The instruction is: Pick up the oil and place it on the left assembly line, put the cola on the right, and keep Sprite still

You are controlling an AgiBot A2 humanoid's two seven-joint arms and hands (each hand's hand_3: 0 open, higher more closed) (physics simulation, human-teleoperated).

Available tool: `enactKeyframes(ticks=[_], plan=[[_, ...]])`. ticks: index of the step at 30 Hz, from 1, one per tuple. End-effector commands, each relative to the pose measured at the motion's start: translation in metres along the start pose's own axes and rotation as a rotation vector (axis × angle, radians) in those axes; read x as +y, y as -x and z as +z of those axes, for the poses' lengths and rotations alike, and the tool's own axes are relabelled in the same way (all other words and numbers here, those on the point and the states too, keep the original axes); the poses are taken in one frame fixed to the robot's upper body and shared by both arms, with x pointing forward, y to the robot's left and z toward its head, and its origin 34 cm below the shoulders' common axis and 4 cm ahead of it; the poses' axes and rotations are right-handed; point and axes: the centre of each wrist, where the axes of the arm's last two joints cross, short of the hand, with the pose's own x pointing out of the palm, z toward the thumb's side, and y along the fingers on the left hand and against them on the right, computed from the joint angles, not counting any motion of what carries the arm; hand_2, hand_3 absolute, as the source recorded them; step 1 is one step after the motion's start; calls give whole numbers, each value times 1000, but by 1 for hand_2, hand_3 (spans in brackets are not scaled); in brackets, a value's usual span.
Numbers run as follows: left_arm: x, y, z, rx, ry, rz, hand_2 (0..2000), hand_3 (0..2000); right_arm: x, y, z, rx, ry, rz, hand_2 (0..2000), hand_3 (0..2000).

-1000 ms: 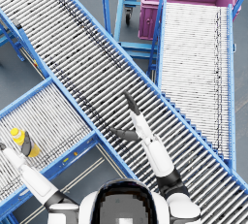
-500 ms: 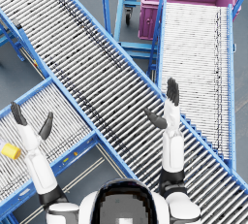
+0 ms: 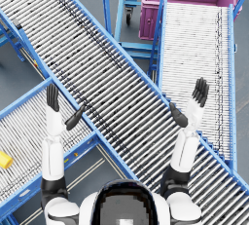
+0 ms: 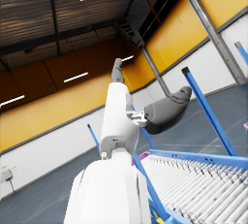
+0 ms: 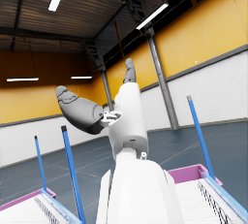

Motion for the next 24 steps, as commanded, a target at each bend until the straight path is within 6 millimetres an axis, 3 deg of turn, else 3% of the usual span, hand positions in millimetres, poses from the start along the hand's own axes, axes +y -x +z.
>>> enactKeyframes(ticks=[1,12,24], plan=[[-1,-2,-1,-23,8,-6,0,0,2,0,-2,-1,-13,12,0,0],[-18,-32,-5,-384,129,-90,0,0,33,-4,-24,-24,-216,208,0,0],[-39,-64,-8,-791,329,-184,0,0,79,-5,-47,-75,-497,410,0,0]])
